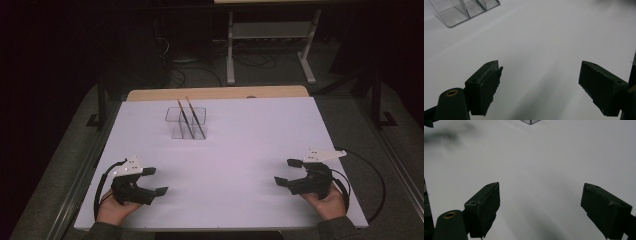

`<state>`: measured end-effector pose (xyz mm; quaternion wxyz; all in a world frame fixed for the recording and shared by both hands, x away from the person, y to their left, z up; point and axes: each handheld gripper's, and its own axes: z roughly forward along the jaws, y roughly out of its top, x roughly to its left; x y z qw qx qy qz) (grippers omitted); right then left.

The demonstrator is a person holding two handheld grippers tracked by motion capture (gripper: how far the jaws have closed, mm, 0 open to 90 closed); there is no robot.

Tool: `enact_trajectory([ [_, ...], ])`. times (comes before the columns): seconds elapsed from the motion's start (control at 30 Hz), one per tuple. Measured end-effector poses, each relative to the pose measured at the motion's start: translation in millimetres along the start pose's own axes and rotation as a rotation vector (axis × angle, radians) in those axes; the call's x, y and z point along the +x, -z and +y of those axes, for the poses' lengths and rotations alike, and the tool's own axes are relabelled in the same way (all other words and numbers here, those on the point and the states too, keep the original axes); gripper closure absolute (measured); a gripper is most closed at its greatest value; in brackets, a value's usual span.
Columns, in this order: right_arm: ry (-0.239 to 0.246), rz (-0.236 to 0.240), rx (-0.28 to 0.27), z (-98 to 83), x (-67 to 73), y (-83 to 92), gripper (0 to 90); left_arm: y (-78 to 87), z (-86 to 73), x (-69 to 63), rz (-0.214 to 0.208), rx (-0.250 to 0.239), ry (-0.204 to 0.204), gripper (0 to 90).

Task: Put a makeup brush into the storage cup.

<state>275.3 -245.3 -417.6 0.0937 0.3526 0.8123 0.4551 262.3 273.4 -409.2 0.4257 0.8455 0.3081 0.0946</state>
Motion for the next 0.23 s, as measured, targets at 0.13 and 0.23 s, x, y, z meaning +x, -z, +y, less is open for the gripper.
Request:
enact_trajectory([
  [0.13,0.0,0.0,-0.014,-0.4,-0.1,3.9,15.0,-0.6,-0.5,0.0,0.003,0.002,-0.001,16.7],
  [0.23,-0.005,-0.011,-0.026,-0.7,-0.5,6.7,14.5,-1.5,-0.8,1.0,0.007,0.007,-0.005,16.7],
])
